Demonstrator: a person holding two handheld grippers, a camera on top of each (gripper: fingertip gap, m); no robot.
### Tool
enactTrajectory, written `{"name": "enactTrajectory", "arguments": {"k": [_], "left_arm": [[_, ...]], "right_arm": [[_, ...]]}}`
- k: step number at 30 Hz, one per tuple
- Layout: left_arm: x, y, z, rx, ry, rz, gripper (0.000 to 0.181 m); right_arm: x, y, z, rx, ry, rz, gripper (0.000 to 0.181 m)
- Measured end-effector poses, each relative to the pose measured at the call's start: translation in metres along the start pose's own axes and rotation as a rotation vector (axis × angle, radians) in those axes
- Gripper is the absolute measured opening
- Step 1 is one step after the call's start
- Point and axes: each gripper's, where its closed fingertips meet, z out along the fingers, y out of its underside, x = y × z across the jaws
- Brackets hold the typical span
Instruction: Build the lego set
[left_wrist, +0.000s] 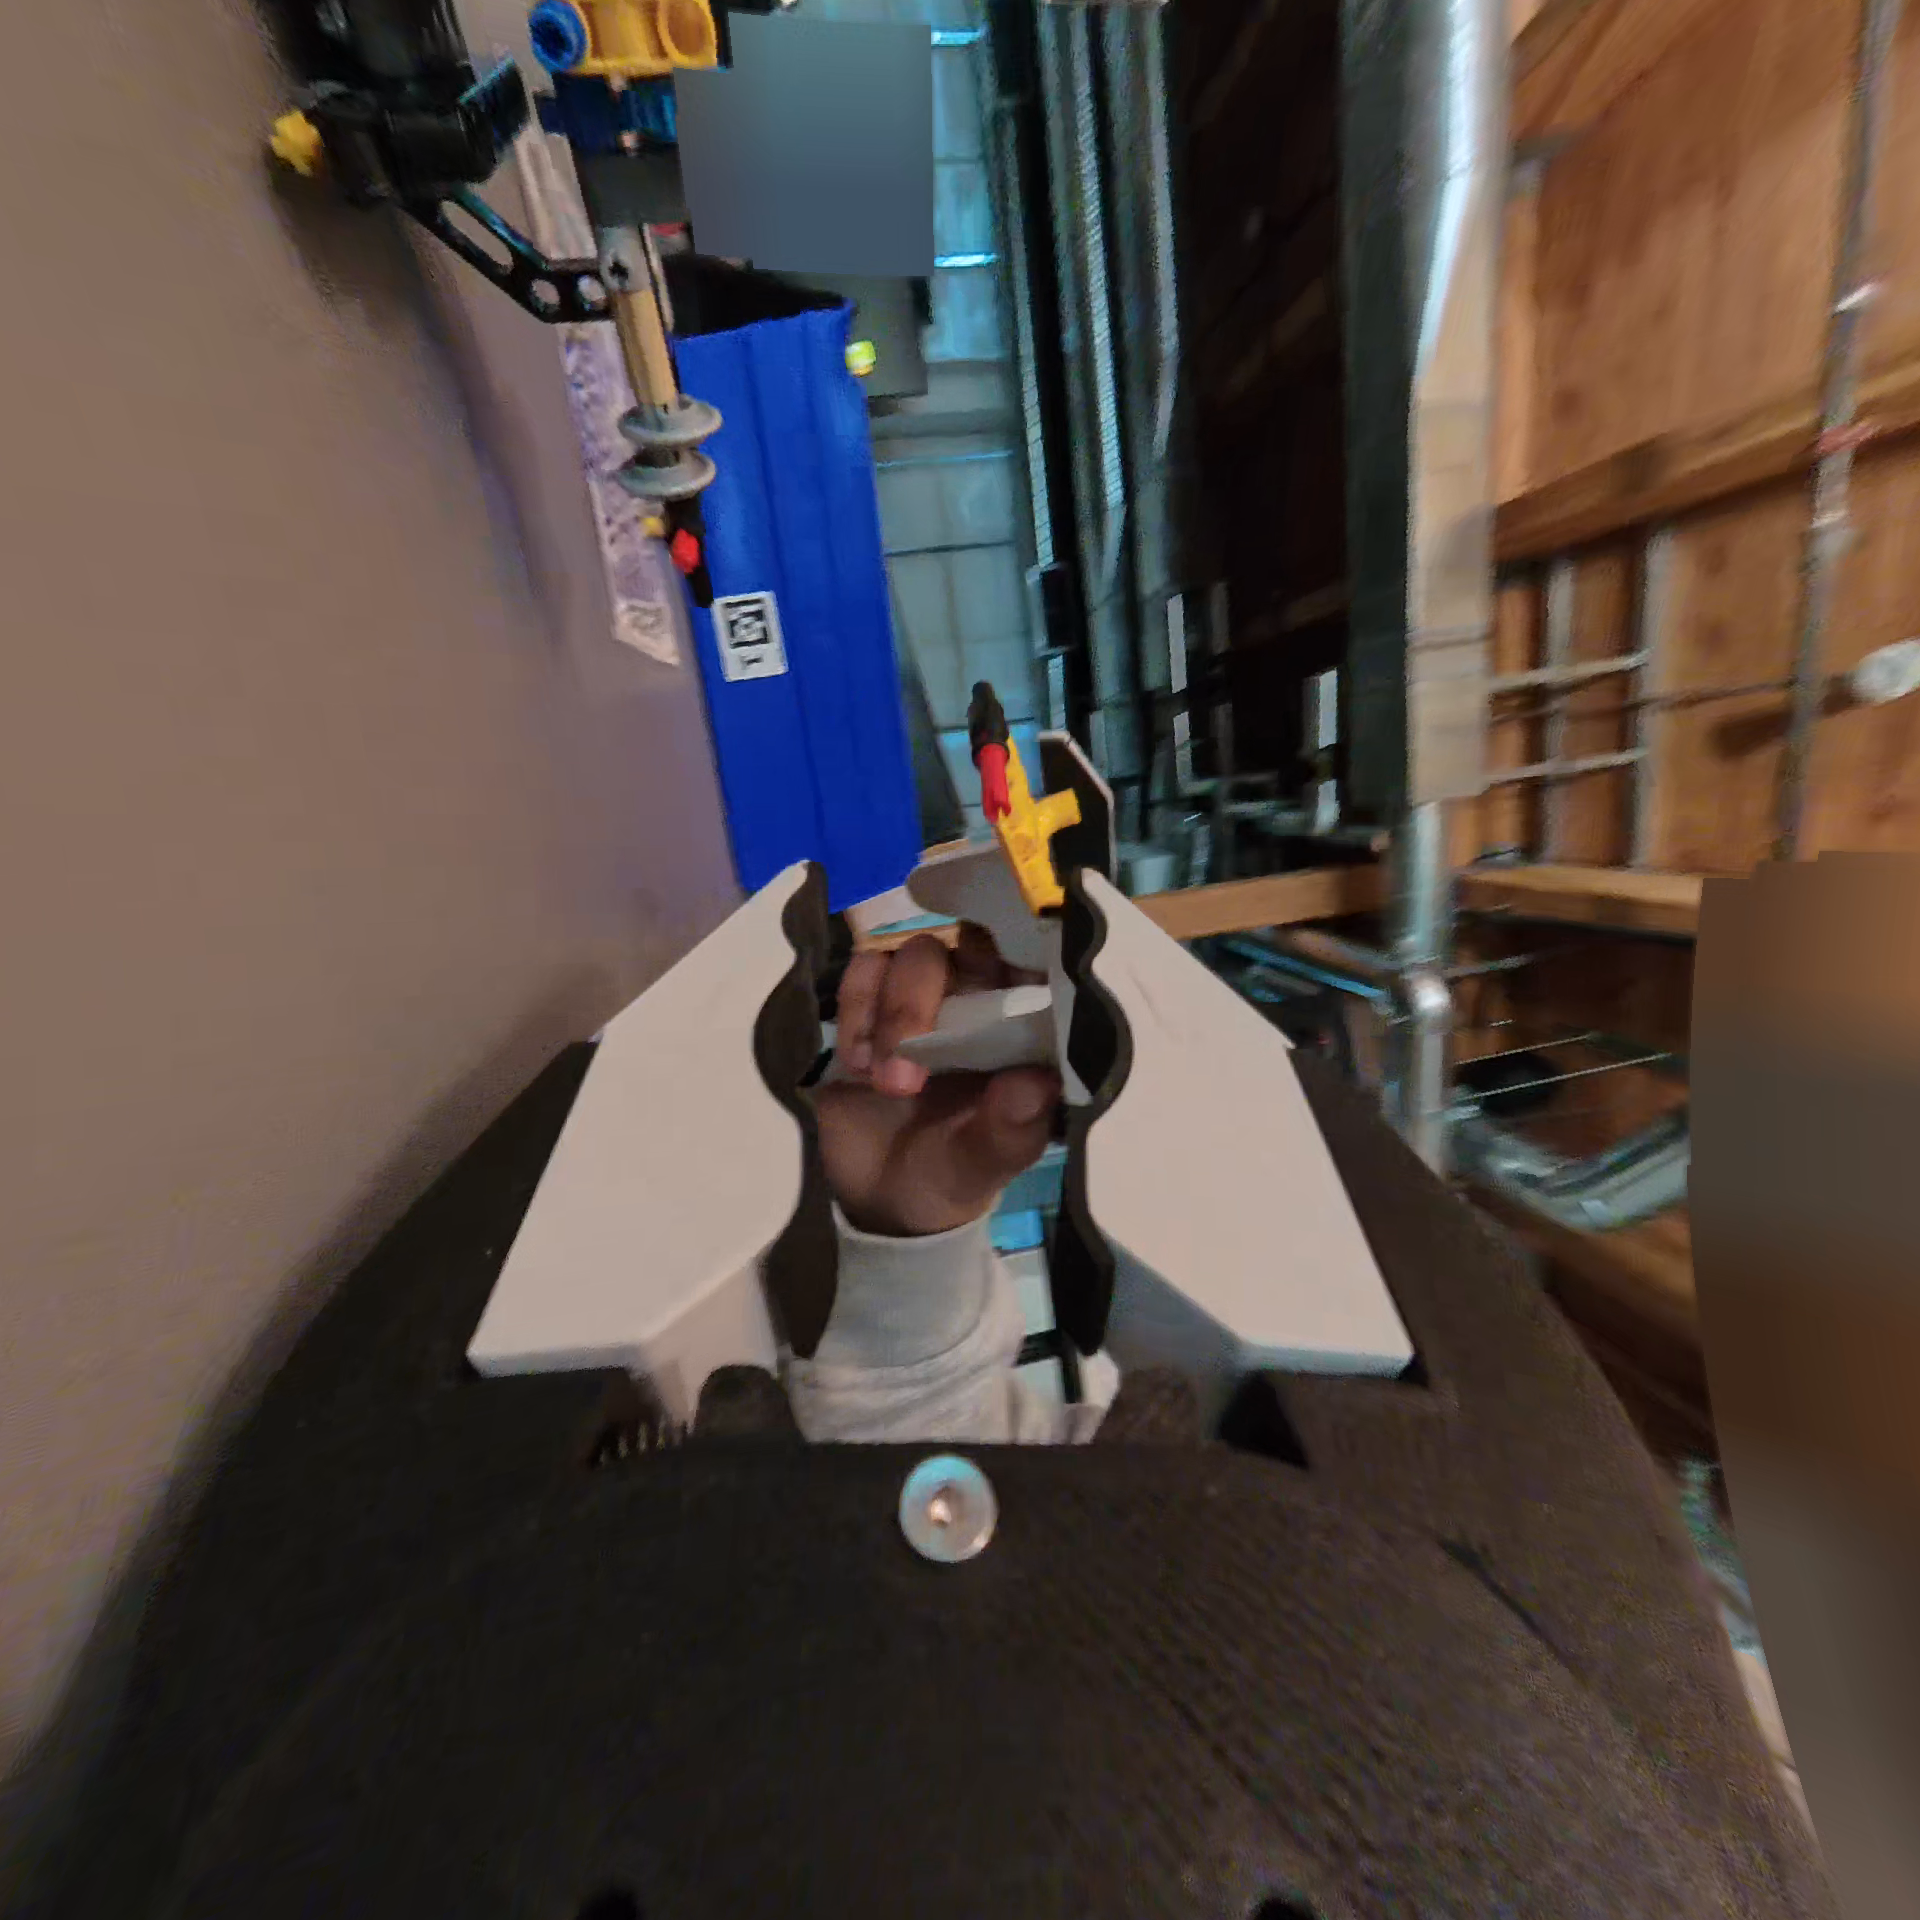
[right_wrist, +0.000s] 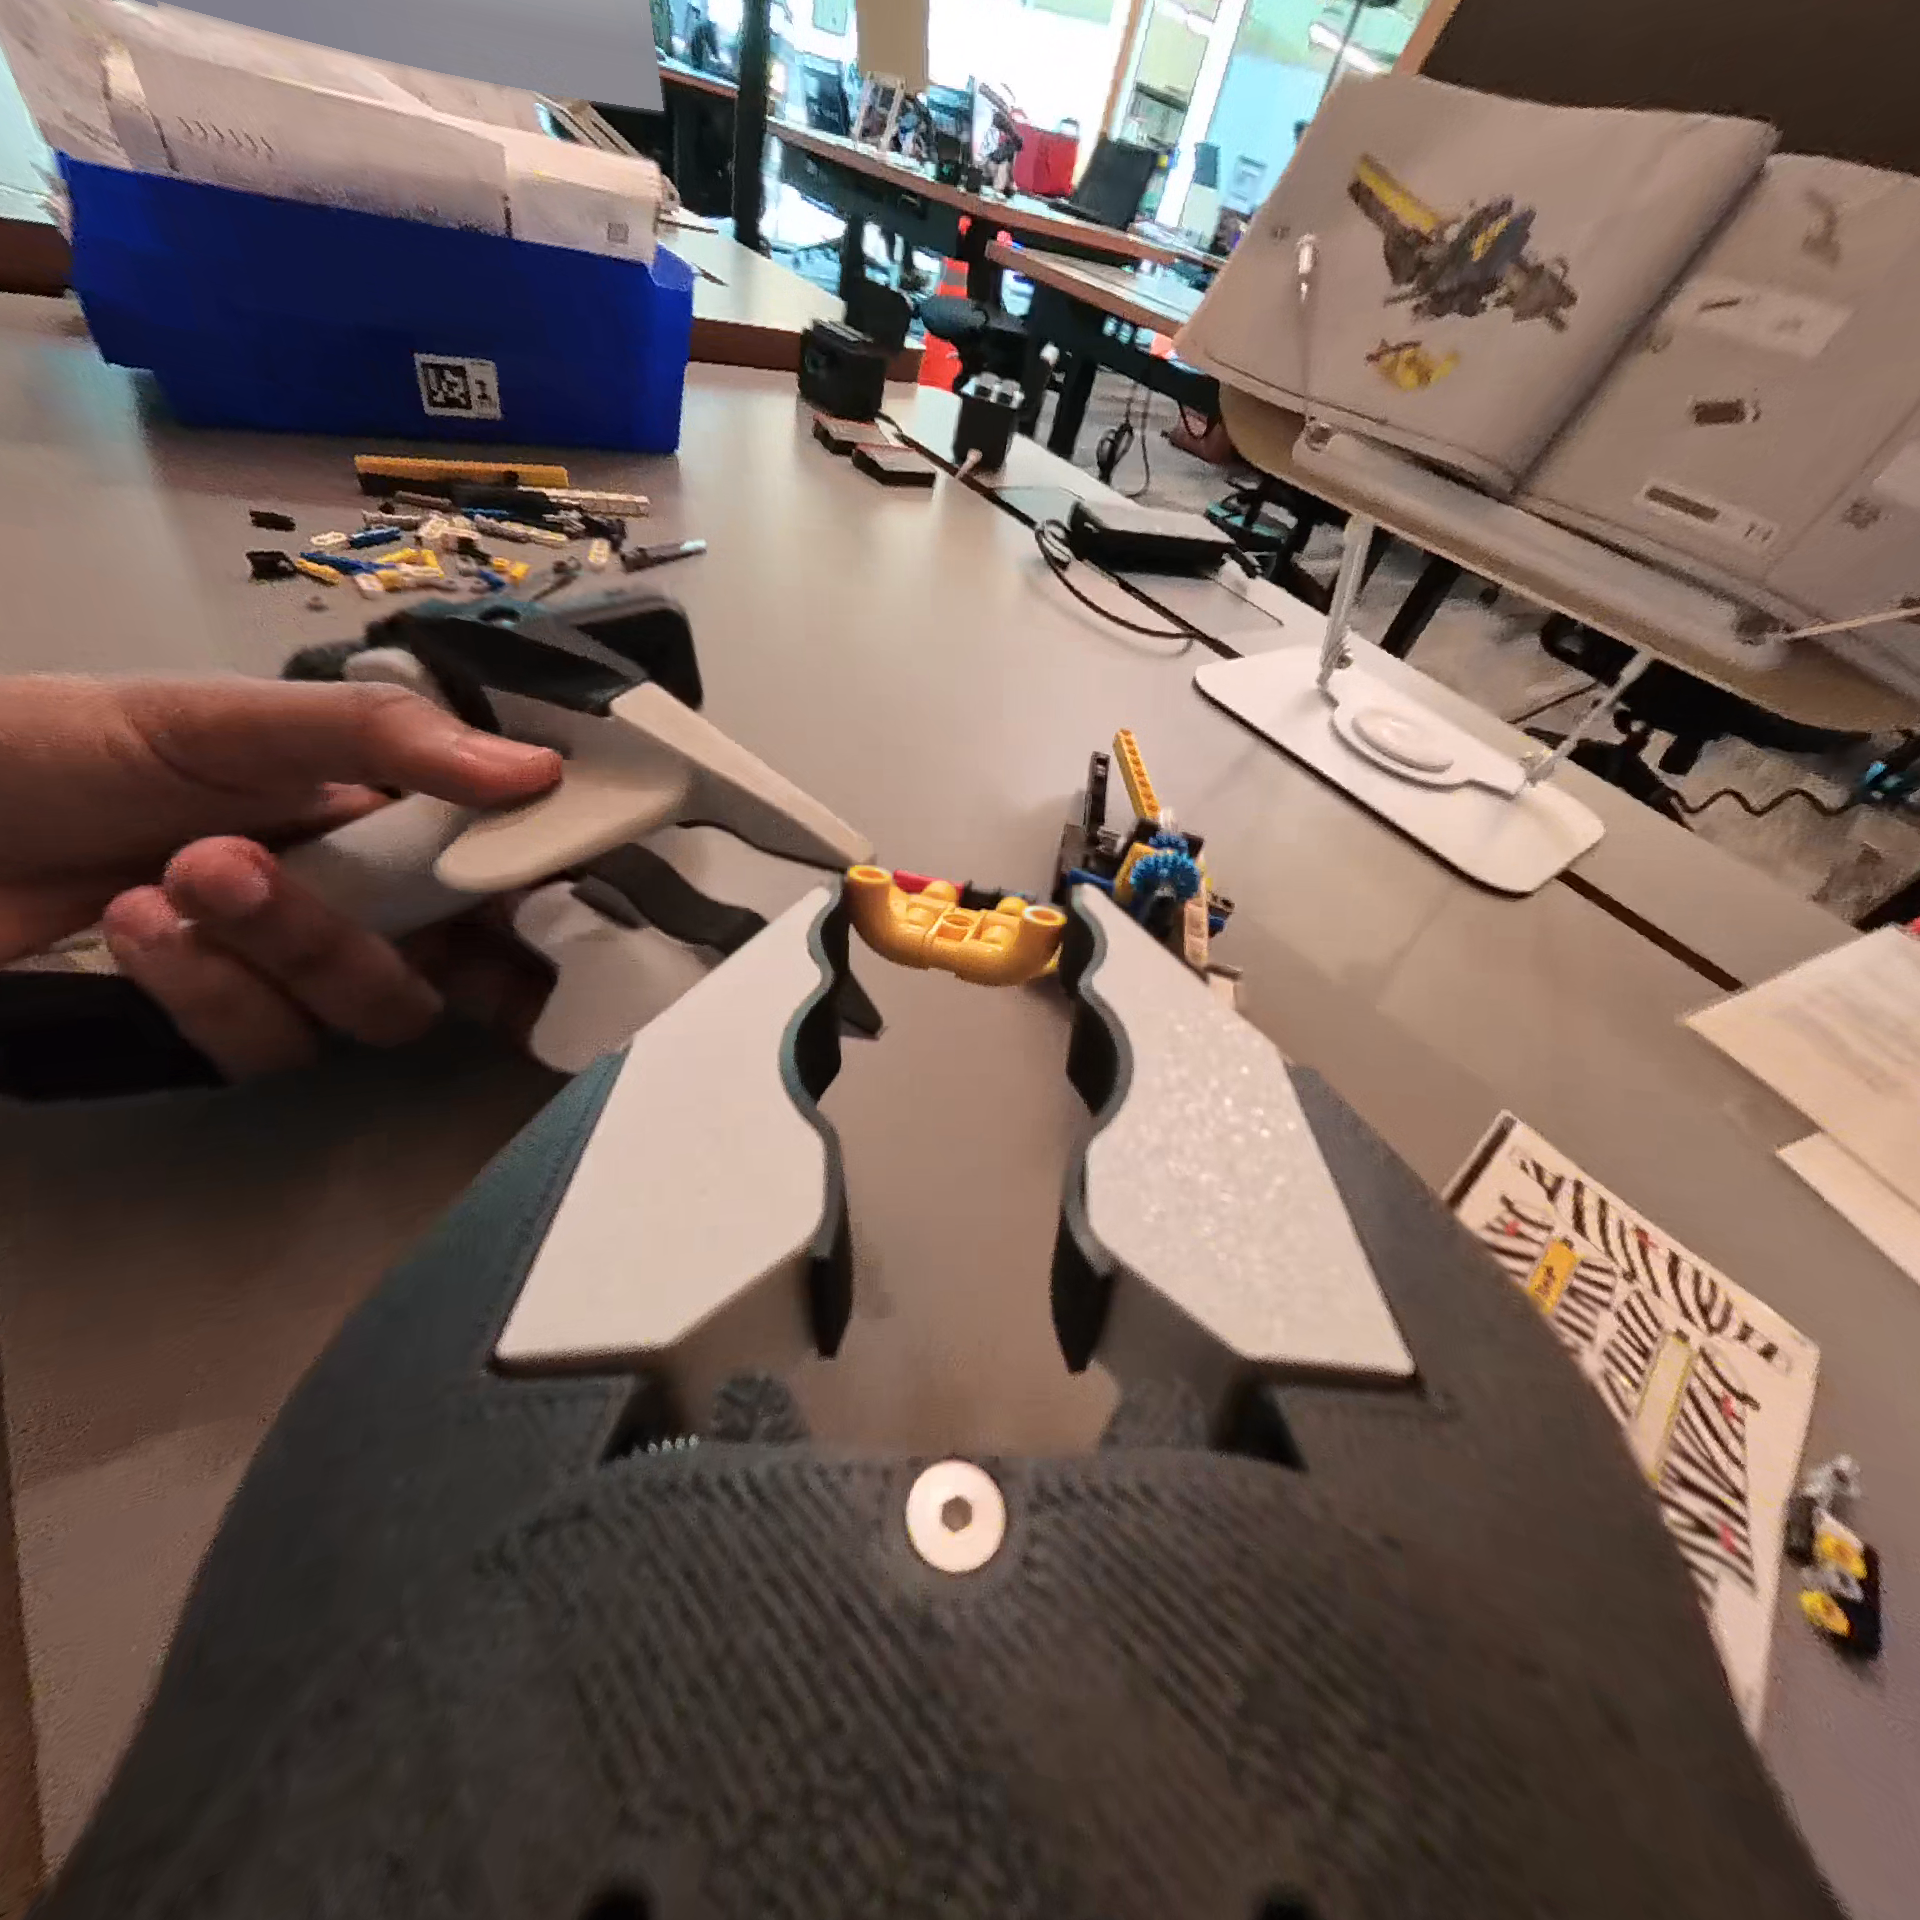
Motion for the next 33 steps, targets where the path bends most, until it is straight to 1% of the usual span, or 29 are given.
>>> {"name": "enactTrajectory", "arguments": {"k": [2,4,6,10,14,16,19,21,23,25,27,29,31,33], "left_arm": [[0.004,-0.004,-0.001,0.025,0.057,-0.047,0.041],[0.012,-0.009,-0.002,0.038,0.122,-0.069,0.031],[0.011,-0.010,-0.002,0.031,0.132,-0.089,0.020],[0.013,-0.009,0.002,0.022,0.155,-0.113,0.021],[0.015,-0.007,0.006,0.027,0.190,-0.158,0.020],[0.013,-0.011,0.005,0.061,0.168,-0.141,0.007],[0.009,-0.016,0.002,0.091,0.141,-0.116,0.006],[0.005,-0.028,-0.006,0.134,0.097,-0.088,0.005],[0.000,-0.039,-0.015,0.149,0.029,-0.031,0.005],[-0.004,-0.049,-0.023,0.154,-0.050,0.053,0.005],[-0.008,-0.057,-0.029,0.150,-0.129,0.150,0.005],[-0.012,-0.062,-0.032,0.140,-0.177,0.207,0.004],[-0.013,-0.061,-0.031,0.108,-0.195,0.223,0.005],[-0.014,-0.056,-0.028,0.055,-0.191,0.223,0.005]], "right_arm": [[-0.004,-0.001,0.002,0.007,-0.032,0.003,0.040],[-0.007,0.002,0.005,0.002,-0.059,0.001,0.040],[-0.007,0.004,0.006,-0.004,-0.060,-0.005,0.040],[-0.005,0.002,0.007,0.014,-0.052,0.006,0.040],[-0.006,0.004,0.009,0.002,-0.035,-0.034,0.040],[-0.007,0.004,0.010,-0.001,-0.031,-0.048,0.040],[-0.009,0.007,0.013,-0.034,-0.044,-0.056,0.039],[-0.010,0.004,0.013,-0.043,-0.075,-0.044,0.044],[0.000,-0.004,0.011,-0.037,-0.082,-0.013,0.044],[0.029,-0.009,0.012,-0.063,-0.041,0.051,0.044],[0.056,-0.004,0.020,-0.162,-0.024,0.136,0.042],[0.072,0.008,0.032,-0.291,-0.050,0.209,0.038],[0.077,0.017,0.047,-0.377,-0.107,0.255,0.036],[0.078,0.025,0.061,-0.428,-0.172,0.304,0.037]]}}
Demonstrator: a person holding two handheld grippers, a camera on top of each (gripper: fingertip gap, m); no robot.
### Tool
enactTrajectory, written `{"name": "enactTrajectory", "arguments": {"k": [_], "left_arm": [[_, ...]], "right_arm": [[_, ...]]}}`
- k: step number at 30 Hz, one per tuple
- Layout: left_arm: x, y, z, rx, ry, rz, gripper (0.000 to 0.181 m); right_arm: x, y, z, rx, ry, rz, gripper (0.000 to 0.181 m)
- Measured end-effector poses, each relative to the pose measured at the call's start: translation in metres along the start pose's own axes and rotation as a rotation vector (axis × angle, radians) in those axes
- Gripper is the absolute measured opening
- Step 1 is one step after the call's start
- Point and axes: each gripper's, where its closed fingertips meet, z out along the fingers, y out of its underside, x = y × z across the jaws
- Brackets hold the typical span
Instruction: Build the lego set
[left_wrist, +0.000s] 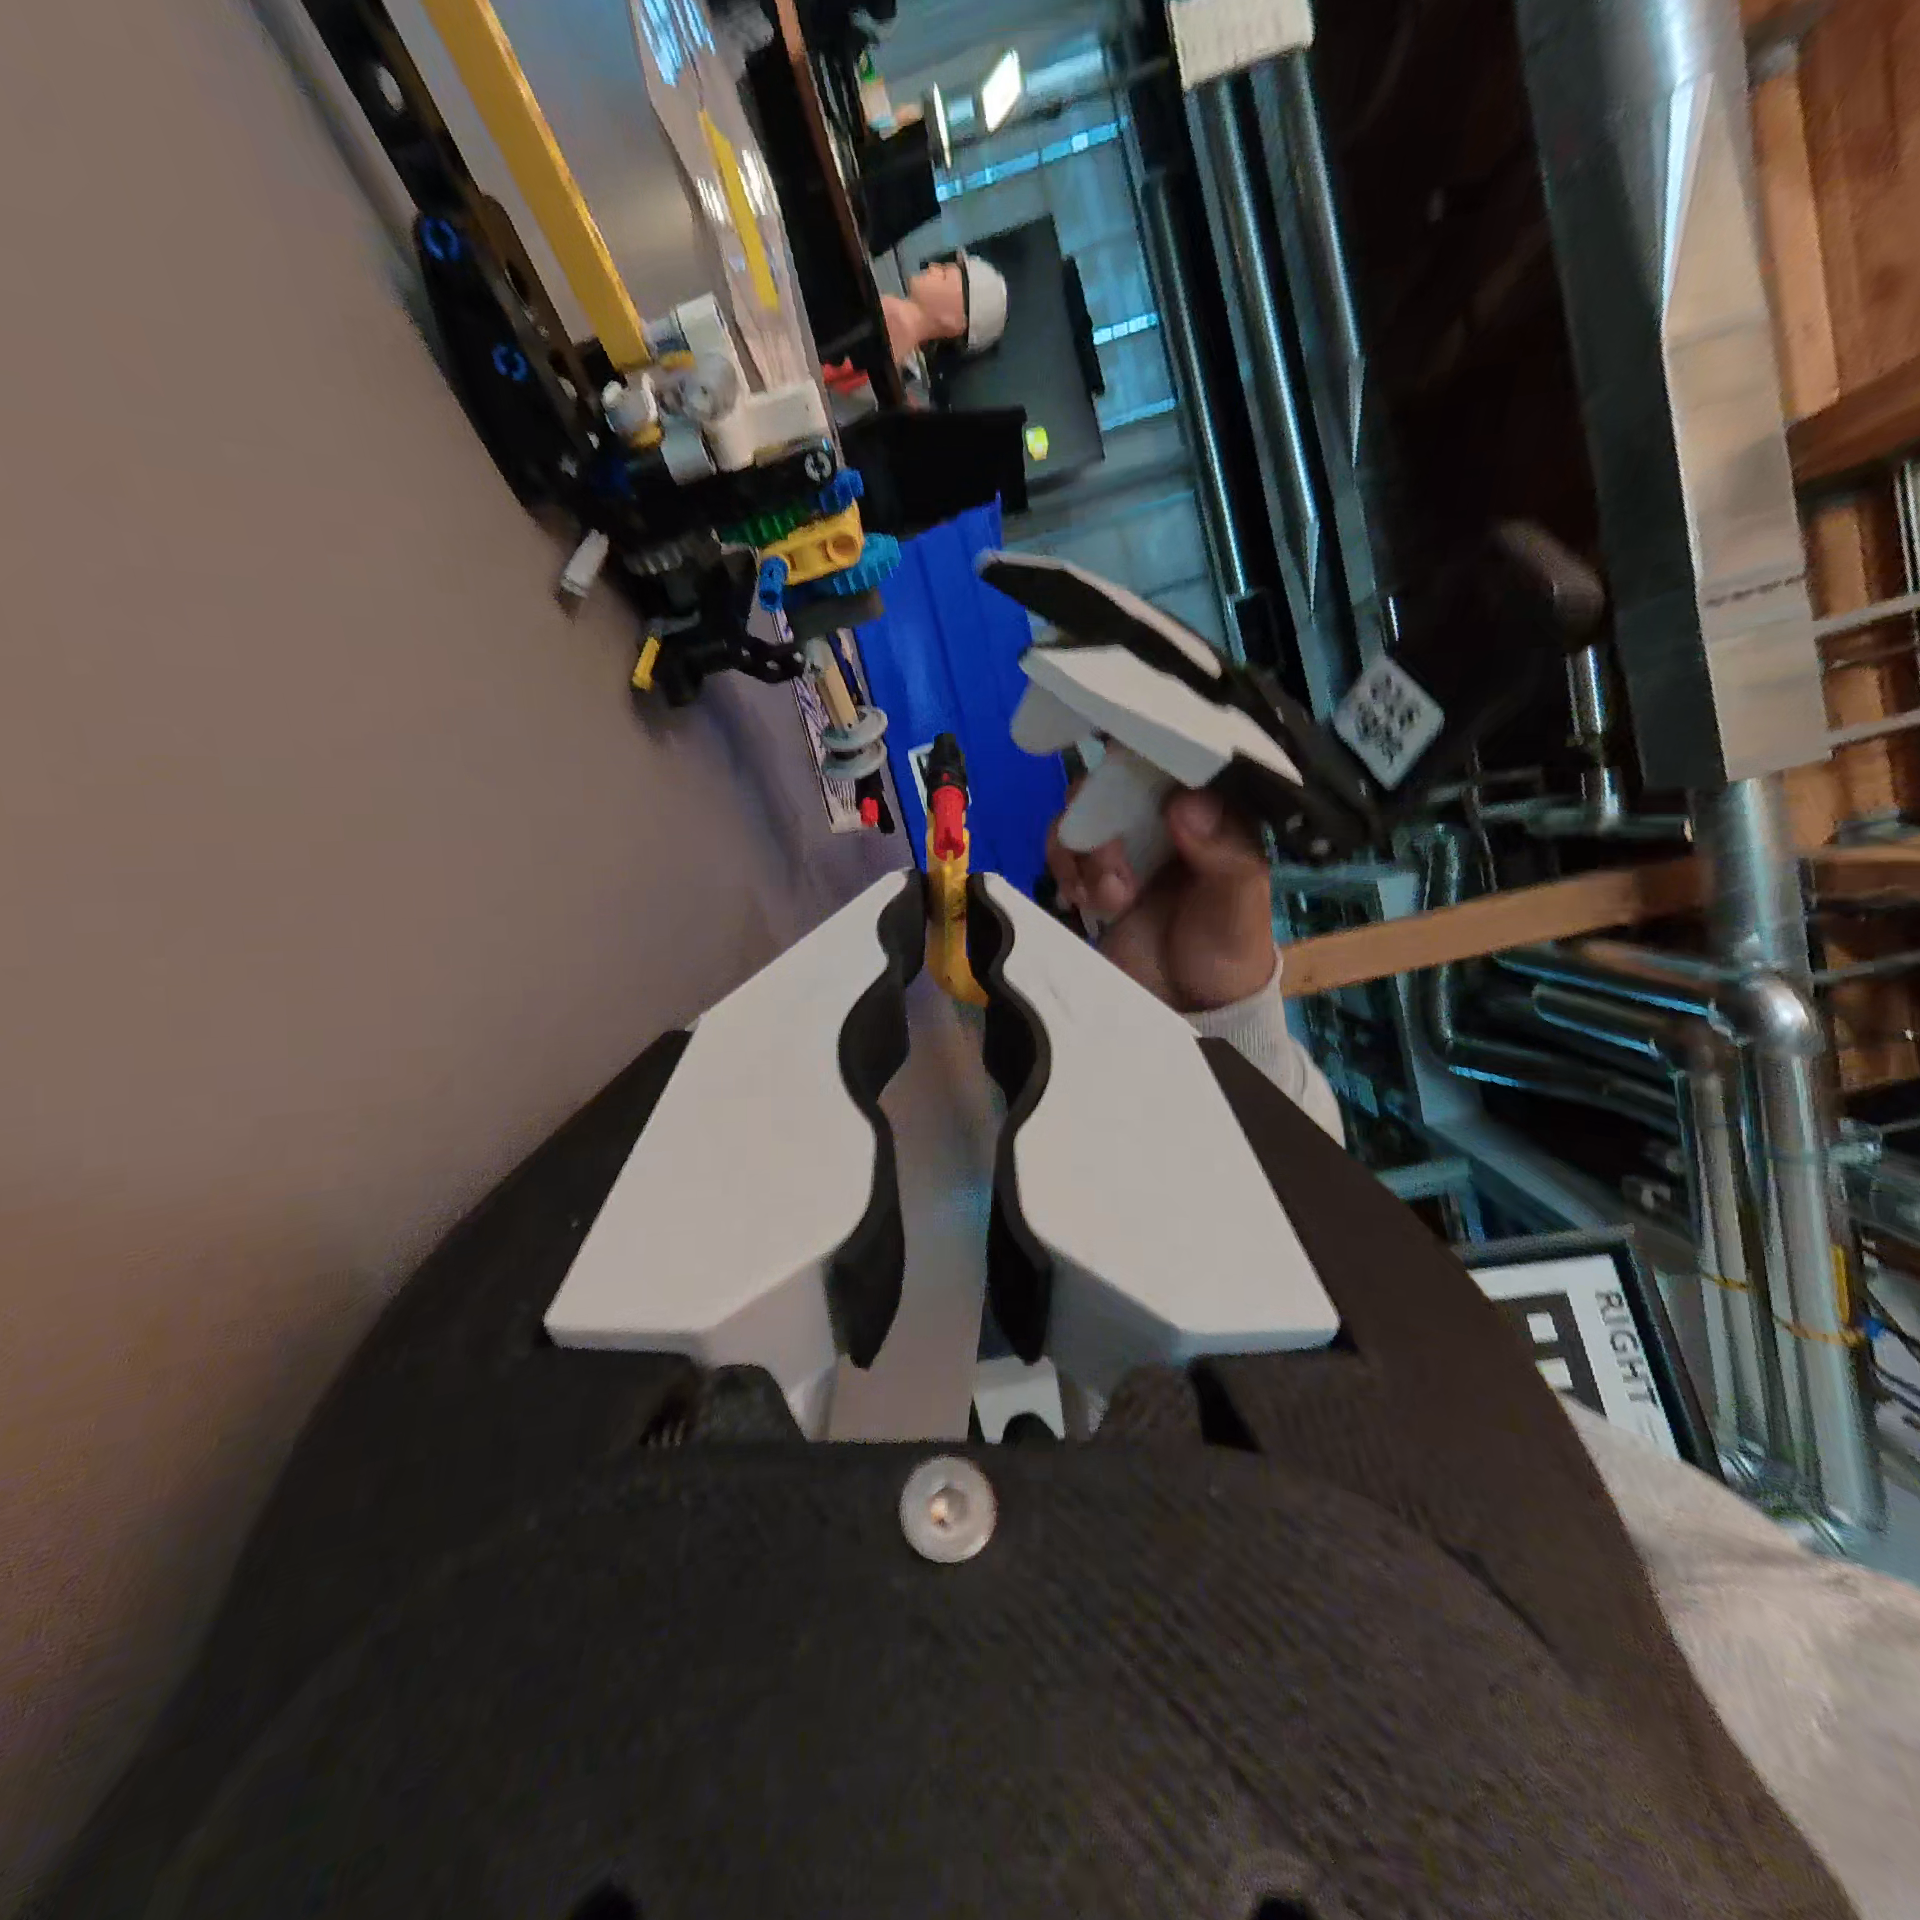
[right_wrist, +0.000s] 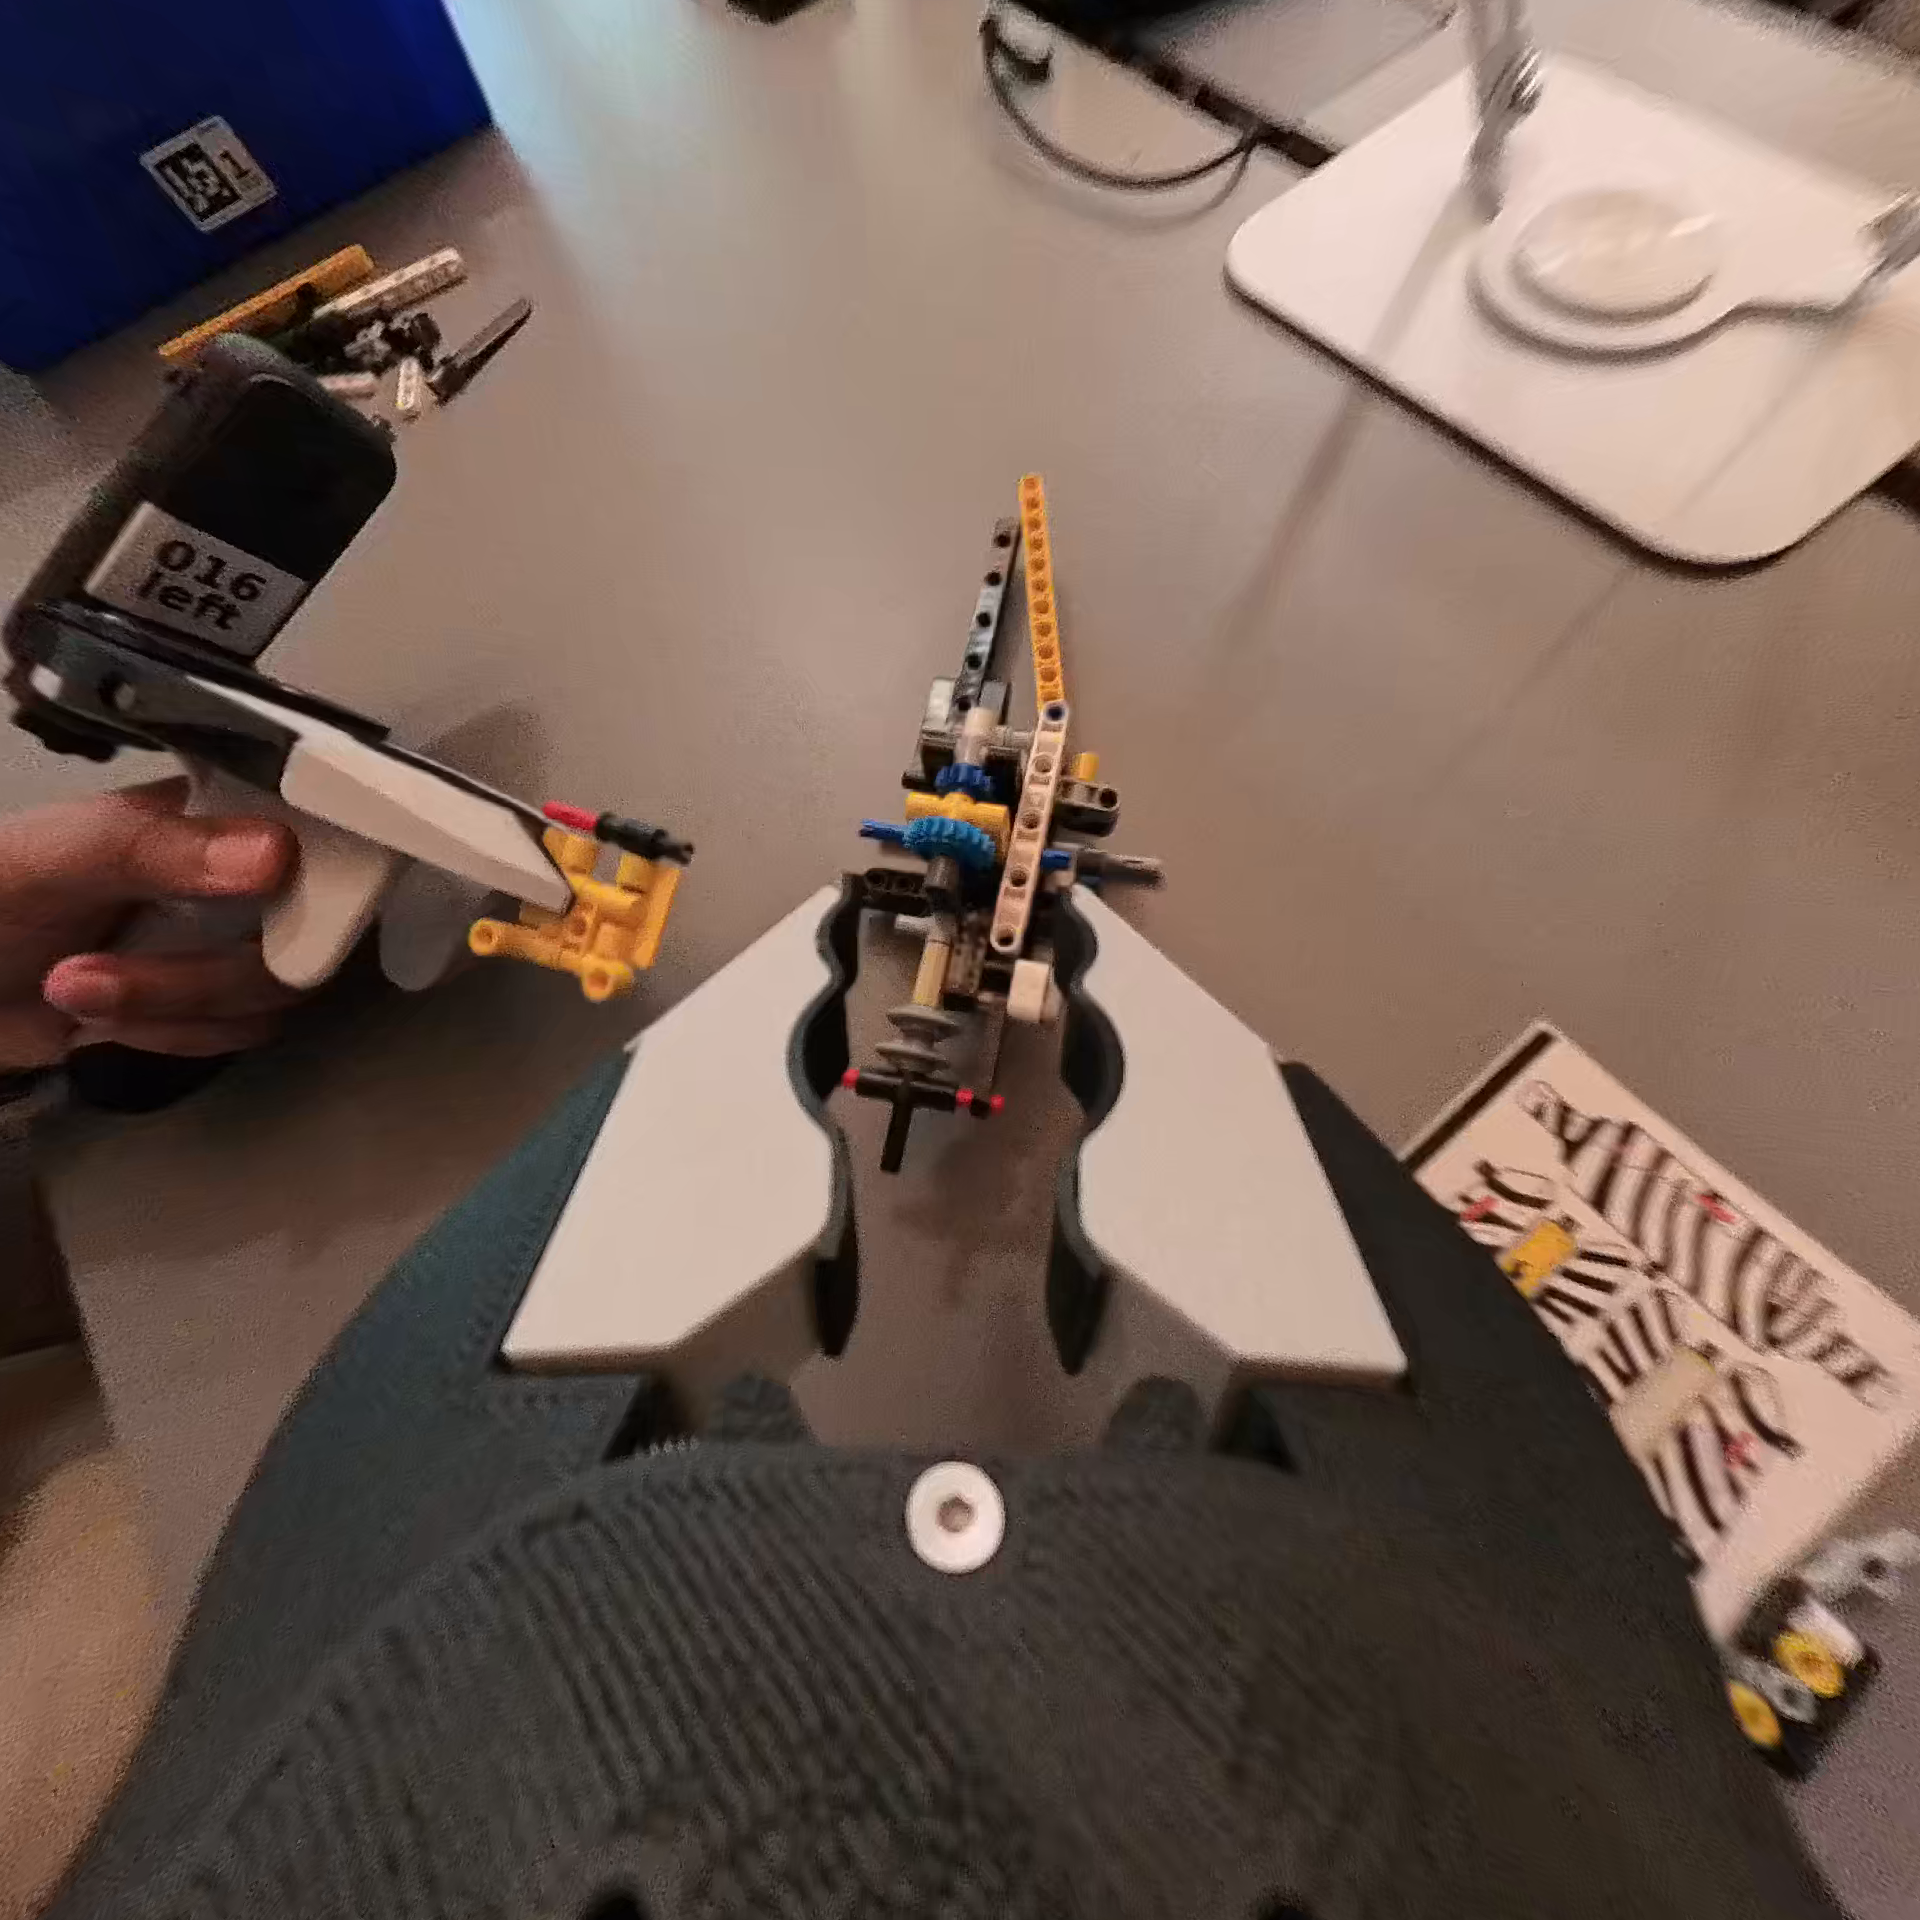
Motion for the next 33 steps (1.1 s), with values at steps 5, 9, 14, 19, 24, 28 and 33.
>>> {"name": "enactTrajectory", "arguments": {"k": [5,9,14,19,24,28,33], "left_arm": [[0.001,0.003,0.002,-0.054,0.012,0.008,0.006],[0.002,0.005,0.002,-0.074,0.032,-0.010,0.006],[0.002,0.017,0.006,-0.157,0.030,-0.016,0.005],[0.001,0.016,0.002,-0.154,0.027,-0.011,0.005],[-0.005,0.019,-0.021,-0.138,-0.047,0.019,0.005],[-0.009,0.029,-0.034,-0.160,-0.086,0.010,0.005],[-0.009,0.031,-0.036,-0.176,-0.086,-0.005,0.005]], "right_arm": [[-0.002,0.017,0.028,-0.226,-0.062,-0.004,0.050],[0.000,0.034,0.042,-0.413,0.022,-0.168,0.056],[0.003,0.037,0.054,-0.504,0.050,-0.164,0.038],[-0.005,0.032,0.053,-0.496,-0.012,0.067,0.036],[-0.028,0.036,0.049,-0.429,-0.056,0.294,0.031],[-0.051,0.040,0.047,-0.390,-0.081,0.328,0.031],[-0.069,0.043,0.043,-0.356,-0.150,0.359,0.032]]}}
